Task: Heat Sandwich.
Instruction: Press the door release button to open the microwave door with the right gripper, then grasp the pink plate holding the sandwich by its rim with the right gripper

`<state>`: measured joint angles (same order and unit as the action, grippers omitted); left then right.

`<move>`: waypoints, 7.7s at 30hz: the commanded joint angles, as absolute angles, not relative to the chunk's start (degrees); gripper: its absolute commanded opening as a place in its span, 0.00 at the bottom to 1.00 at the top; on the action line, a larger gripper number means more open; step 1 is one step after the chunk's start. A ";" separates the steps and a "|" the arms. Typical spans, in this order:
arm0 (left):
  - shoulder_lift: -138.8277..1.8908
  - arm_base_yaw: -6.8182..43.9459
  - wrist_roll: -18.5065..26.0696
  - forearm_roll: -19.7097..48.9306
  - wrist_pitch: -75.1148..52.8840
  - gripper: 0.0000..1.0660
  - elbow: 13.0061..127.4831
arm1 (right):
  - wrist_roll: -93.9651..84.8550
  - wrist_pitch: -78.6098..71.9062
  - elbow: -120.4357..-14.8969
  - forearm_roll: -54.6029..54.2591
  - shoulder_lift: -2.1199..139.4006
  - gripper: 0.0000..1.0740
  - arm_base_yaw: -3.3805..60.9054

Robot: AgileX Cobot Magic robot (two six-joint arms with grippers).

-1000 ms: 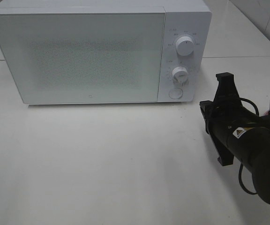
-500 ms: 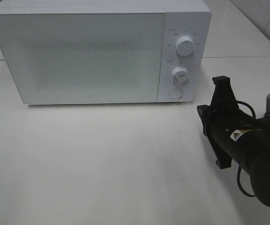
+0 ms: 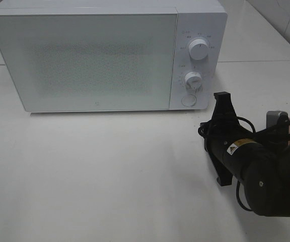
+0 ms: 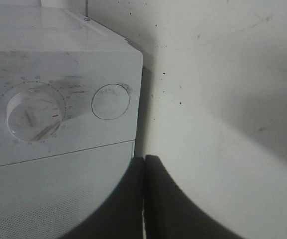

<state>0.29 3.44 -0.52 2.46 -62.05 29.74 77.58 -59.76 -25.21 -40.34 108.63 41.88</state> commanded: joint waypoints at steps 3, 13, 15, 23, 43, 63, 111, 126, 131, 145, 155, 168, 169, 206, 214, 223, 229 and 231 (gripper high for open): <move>1.60 3.27 -0.92 2.41 -61.31 0.92 29.62 | 77.64 -59.64 -29.05 -38.10 110.75 0.00 40.16; 1.60 3.27 -0.92 2.41 -61.31 0.92 29.62 | 77.92 -58.10 -34.66 -34.21 114.13 0.00 35.92; 1.60 3.27 -0.92 2.41 -61.31 0.92 29.62 | 77.92 -56.21 -36.44 -34.03 114.65 0.00 34.66; 1.60 3.27 -0.92 2.41 -61.31 0.92 29.62 | 78.27 -55.12 -40.16 -32.72 116.83 0.00 33.29; 1.60 3.27 -0.92 2.41 -61.31 0.92 29.62 | 78.95 -53.06 -47.90 -31.74 122.38 0.00 29.97; 1.60 3.27 -0.92 2.41 -61.31 0.92 29.62 | 76.55 -64.17 -51.22 -35.24 123.47 0.00 29.91; 1.60 3.27 -0.92 2.41 -61.31 0.92 29.62 | 77.29 -52.31 -50.25 -30.71 119.69 0.00 27.33; 1.60 3.27 -0.92 2.41 -61.31 0.92 29.62 | 79.64 -46.24 -41.02 -26.24 112.01 0.00 27.44; 1.60 3.27 -0.92 2.41 -61.31 0.92 29.62 | 77.12 -43.77 -38.50 -26.24 107.95 0.00 27.44; 1.60 3.27 -0.92 2.41 -61.31 0.92 29.62 | 52.08 -22.75 -35.81 -26.47 98.43 0.02 27.44; 1.60 3.27 -0.92 2.41 -61.31 0.92 29.62 | 11.00 -9.22 -35.81 -26.47 91.85 0.04 27.27; 1.60 3.27 -0.92 2.41 -61.31 0.92 29.62 | -19.19 13.24 -35.81 -25.38 85.08 0.10 27.27; 1.60 3.27 -0.92 2.41 -61.31 0.92 29.62 | -19.08 14.38 -35.81 -24.41 84.74 0.11 27.27; 1.60 3.27 -0.92 2.41 -61.31 0.92 29.62 | 0.34 44.35 -45.15 7.85 75.29 0.82 7.79; 1.60 3.27 -0.92 2.41 -61.31 0.92 29.62 | 0.00 43.09 -45.15 8.82 75.57 0.81 3.67; 1.60 3.27 -0.92 2.41 -61.31 0.92 29.62 | 0.52 40.28 -45.66 9.05 82.22 0.80 2.92; 1.60 3.27 -0.92 2.41 -61.31 0.92 29.62 | 0.92 37.24 -45.66 9.05 87.89 0.79 2.69; 1.60 3.27 -0.92 2.41 -61.31 0.92 29.62 | 0.97 36.90 -45.66 9.00 88.64 0.79 2.69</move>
